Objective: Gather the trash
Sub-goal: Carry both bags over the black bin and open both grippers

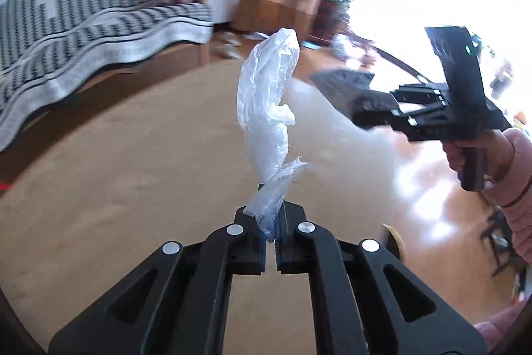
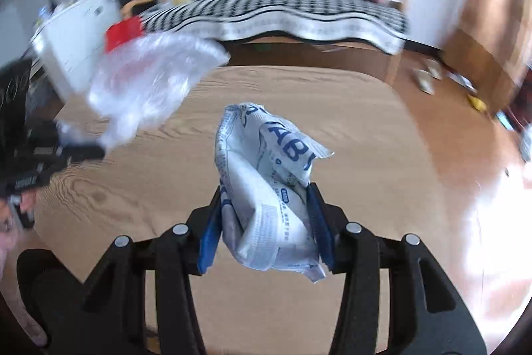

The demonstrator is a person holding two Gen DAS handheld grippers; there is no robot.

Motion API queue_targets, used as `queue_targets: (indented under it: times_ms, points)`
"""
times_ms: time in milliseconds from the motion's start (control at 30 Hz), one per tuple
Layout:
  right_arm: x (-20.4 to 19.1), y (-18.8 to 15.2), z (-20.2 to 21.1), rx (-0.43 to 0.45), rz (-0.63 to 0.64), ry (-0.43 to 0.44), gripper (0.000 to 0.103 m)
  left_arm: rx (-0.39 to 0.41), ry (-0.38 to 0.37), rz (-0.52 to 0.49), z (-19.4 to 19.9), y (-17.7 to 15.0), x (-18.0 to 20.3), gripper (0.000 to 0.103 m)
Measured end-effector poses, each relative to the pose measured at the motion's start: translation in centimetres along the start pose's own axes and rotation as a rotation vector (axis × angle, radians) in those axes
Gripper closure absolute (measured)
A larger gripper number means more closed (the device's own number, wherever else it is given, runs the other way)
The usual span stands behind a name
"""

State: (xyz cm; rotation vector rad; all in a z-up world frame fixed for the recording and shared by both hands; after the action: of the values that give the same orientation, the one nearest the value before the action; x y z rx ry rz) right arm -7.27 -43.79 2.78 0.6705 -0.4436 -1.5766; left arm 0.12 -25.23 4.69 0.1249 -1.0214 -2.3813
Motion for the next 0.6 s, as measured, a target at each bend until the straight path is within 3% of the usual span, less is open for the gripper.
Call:
queue_targets:
  times_ms: [200,300,467,600]
  points:
    - [6.6,-6.7,9.5,0.062,-0.116,-0.05,0.055,-0.062,-0.154,-0.073,-3.7,-0.4,12.2,0.1]
    - [8.6,-10.5,11.6,0.068,-0.162,-0.06,0.055,-0.106,-0.213,-0.076,-6.5,-1.9,17.4,0.1]
    - [12.0,-19.7,7.8,-0.054,-0.277,-0.056,0.055,-0.235,-0.282,0.005,-13.7,-7.4,21.6,0.1]
    - [13.7,-28.5,2.7,-0.16,-0.497,0.006,0.055,-0.369,-0.286,0.01,-18.7,-11.8,23.4,0.1]
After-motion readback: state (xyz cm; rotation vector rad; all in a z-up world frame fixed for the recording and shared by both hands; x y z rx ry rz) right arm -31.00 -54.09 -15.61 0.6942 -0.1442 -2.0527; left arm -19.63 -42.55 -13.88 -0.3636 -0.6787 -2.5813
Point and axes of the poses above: each gripper's, at about its wrist camera, not at the fingertips, and z roughly against the way its jaws point, x to its right, y to its top, the point moved 2 cm from there along -z, roughly the way its jaws point, and after that the axes turned 6 degrees about -z, right-handed, at the moved point
